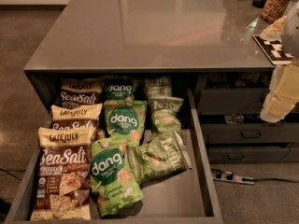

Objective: Pick green jalapeno chip bag from top drawer and place on counter

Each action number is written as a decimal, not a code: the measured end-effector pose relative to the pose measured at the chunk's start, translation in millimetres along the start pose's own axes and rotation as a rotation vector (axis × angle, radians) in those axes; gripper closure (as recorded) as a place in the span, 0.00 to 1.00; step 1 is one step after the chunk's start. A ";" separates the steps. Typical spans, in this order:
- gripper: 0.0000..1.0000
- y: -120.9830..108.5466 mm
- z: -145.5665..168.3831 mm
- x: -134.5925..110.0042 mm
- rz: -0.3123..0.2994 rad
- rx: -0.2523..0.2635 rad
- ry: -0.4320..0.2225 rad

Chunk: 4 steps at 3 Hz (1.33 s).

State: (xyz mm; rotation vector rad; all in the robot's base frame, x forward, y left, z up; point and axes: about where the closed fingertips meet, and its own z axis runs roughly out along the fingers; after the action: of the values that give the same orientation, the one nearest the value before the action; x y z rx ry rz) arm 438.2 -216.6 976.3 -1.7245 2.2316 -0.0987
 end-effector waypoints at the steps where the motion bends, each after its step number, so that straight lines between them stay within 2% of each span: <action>1: 0.00 0.0 0.0 0.0 0.000 0.000 0.000; 2: 0.00 0.7 42.1 -0.9 0.027 -0.023 -0.021; 3: 0.00 -0.7 124.4 2.1 0.080 -0.130 -0.048; 4: 0.00 -0.7 128.3 1.2 0.083 -0.132 -0.056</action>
Offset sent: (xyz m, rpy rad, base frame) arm 0.0570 0.0316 -0.1915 0.1556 0.1128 -0.0747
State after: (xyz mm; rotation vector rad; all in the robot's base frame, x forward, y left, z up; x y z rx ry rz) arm 475.8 -200.2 854.7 -1.6749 2.3110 0.1165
